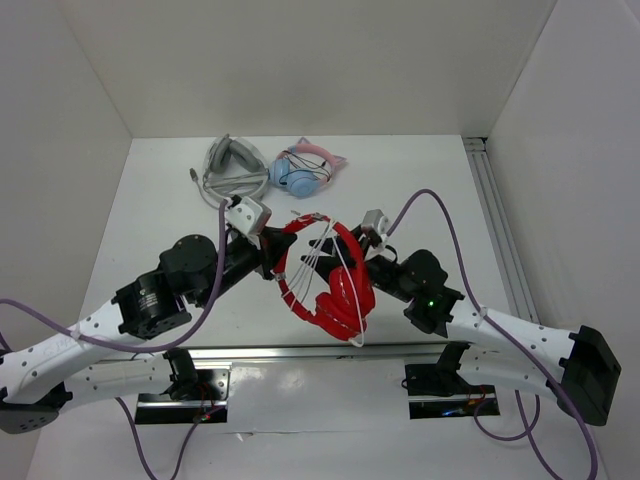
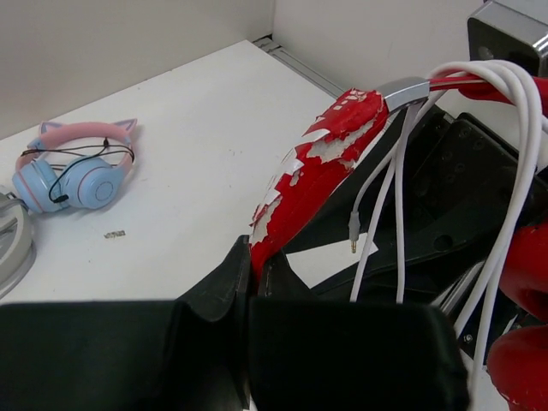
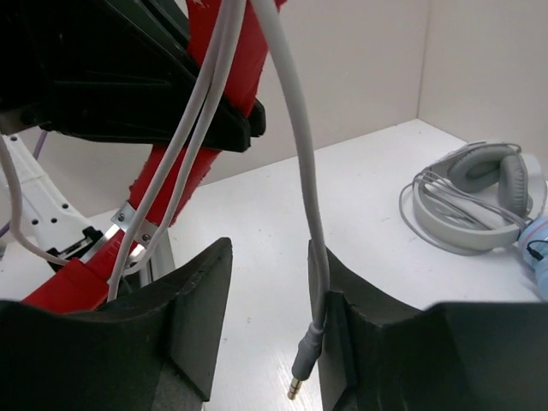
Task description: Wrap the headphones
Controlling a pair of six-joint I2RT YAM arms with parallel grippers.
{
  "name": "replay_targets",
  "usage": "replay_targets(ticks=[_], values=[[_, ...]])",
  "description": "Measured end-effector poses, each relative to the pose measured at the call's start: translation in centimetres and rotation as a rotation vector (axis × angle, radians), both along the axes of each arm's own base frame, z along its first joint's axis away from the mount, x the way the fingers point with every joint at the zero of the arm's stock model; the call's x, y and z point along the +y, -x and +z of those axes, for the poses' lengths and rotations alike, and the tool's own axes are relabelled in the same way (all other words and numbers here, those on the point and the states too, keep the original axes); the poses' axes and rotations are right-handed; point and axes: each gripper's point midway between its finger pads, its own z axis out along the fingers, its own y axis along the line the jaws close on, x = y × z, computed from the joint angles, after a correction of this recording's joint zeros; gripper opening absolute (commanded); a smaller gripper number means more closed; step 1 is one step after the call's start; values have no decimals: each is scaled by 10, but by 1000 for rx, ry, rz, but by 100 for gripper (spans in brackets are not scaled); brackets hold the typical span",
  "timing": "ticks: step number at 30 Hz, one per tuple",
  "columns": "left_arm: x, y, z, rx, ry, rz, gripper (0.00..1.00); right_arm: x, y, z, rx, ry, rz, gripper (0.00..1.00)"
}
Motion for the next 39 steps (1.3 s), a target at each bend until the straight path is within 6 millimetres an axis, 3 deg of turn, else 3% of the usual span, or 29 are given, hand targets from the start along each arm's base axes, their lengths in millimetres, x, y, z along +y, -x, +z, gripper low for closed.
replay_targets(ticks=[1, 8, 17, 23, 39], values=[[1, 0, 1, -2, 2, 0, 0, 0, 0, -1, 0, 5, -3, 58], [8, 0, 5, -13, 12, 21, 0, -2, -3, -6, -1, 26, -17, 92], [8, 0, 3, -6, 5, 18, 0, -3, -5, -10, 13, 41, -29, 100], [11, 1, -1, 16, -12, 28, 0, -1, -7, -16, 22, 58, -30, 100], [27, -8, 5, 53, 5, 137, 0, -10, -20, -54, 91, 115, -105, 100]])
